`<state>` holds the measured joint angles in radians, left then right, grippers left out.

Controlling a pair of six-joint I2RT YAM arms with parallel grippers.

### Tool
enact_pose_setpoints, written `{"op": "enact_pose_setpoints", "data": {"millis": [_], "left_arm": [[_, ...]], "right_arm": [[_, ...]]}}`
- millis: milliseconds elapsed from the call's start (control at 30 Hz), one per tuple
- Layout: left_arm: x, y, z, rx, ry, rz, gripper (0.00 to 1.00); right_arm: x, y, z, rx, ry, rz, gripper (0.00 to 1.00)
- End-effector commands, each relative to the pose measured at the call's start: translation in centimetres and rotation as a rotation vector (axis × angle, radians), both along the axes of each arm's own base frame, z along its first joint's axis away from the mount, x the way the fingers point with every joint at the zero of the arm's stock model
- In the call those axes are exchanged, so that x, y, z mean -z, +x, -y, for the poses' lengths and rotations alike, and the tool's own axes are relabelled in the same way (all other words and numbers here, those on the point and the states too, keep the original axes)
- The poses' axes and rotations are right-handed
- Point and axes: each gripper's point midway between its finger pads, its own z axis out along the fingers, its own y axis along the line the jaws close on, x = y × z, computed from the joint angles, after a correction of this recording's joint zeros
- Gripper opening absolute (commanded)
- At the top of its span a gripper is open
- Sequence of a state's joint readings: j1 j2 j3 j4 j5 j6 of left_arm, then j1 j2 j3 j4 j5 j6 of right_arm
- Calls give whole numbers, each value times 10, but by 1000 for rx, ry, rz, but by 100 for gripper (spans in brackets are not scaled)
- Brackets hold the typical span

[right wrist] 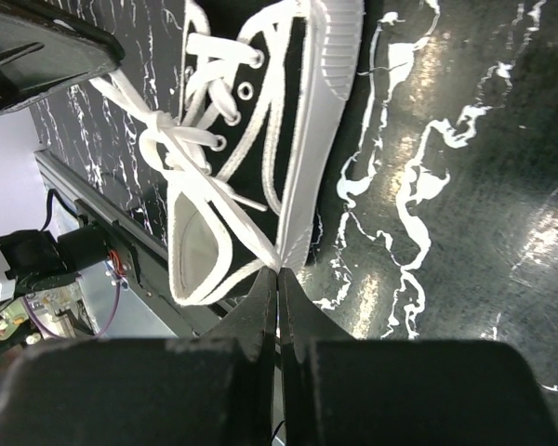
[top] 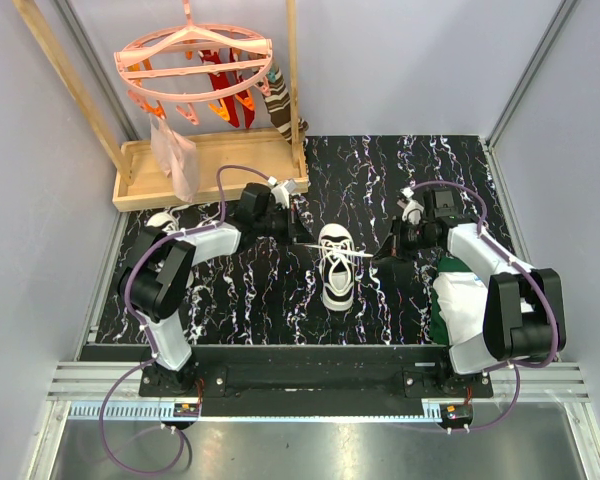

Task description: Tie the shoes

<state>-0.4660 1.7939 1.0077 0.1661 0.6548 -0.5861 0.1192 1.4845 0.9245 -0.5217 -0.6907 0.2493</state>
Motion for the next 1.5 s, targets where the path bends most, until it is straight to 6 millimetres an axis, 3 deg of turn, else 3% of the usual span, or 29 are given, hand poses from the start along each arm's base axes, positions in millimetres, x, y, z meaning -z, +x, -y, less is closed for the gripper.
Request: {"op": "enact_pose_setpoints", "data": {"millis": [0, 500, 967, 1167, 1333, 1400, 1433, 1467], "left_arm": [[-4, 11, -11, -24, 12, 53, 0], [7, 13, -15, -43, 35, 21, 0], [19, 15, -27, -78, 59, -11, 0], [17, 14, -25, -72, 53, -14, 0], [1, 10, -14, -26, 26, 39, 0], [-5, 8, -9, -7, 16, 64, 8], [-6, 7, -7, -1, 12, 64, 21], [-9, 7, -6, 3, 6, 69, 27]], "right_arm": [[10, -1, 16, 27, -56, -16, 0], [32, -3, 30, 68, -72, -92, 0], [39, -6, 32, 75, -75, -124, 0], [30, -5, 23, 62, -19, -125, 0], [21, -1, 17, 45, 14, -103, 0], [16, 3, 13, 37, 23, -87, 0], [16, 3, 11, 27, 36, -87, 0], [9, 5, 5, 4, 68, -81, 0]]}}
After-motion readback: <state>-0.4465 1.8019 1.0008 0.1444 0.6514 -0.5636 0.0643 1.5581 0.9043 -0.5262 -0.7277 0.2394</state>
